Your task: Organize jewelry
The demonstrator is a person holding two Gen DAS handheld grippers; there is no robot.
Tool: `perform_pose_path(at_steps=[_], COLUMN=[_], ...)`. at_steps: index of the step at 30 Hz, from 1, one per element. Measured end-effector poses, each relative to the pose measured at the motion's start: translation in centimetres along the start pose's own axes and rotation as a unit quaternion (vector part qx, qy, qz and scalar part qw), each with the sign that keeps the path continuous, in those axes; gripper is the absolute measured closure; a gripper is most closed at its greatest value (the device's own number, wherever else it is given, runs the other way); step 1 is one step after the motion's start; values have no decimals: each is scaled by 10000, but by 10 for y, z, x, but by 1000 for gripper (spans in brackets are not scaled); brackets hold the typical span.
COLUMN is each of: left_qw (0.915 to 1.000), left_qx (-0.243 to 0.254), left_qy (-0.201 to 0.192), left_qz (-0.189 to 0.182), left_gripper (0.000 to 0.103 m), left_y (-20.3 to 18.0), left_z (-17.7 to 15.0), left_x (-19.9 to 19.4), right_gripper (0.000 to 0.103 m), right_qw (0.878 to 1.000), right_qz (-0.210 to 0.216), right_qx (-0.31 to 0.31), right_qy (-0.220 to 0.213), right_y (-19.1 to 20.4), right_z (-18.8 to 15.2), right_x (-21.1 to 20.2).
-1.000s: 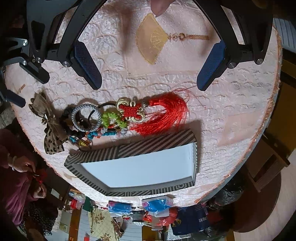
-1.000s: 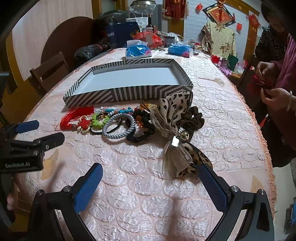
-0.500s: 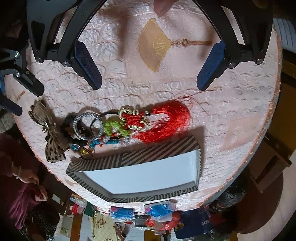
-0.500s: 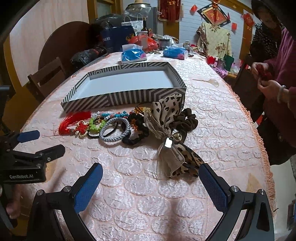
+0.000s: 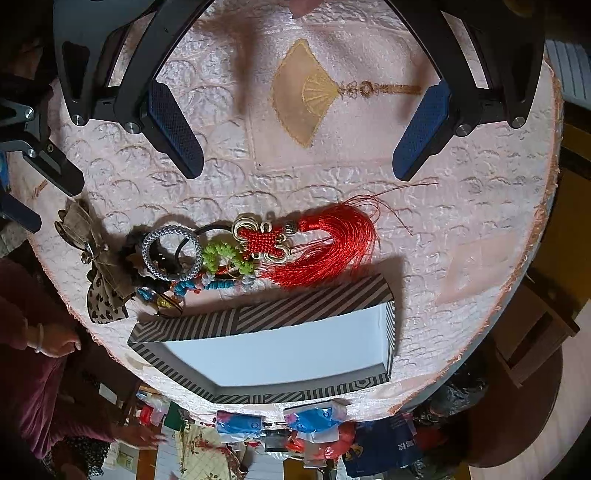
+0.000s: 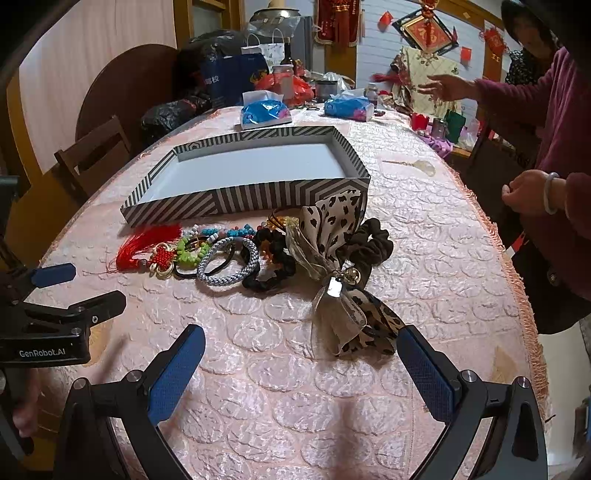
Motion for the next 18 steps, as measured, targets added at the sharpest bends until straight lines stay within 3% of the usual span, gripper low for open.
perform_pose_path(at_steps=[18], left_qw=[10000], left_qx=[-13], left_qy=[-16], left_qz=[10], left_gripper=[0], left_y=[0], left_z=[2], left_x=[2], right_gripper=[0], right_qw=[10000], right_qz=[-28], right_qx=[-30], right_qy=[29], right_y=[1], right_z=[-1], right_x=[1])
Point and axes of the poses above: each gripper's, at about its wrist camera, not at the fingertips, and x roughly the way its jaws point, y to its left, z to its top, the point moved 6 cm from there along x, roughly the way its jaws point, and after that the axes turned 10 degrees about y, right-handed, at the moved point
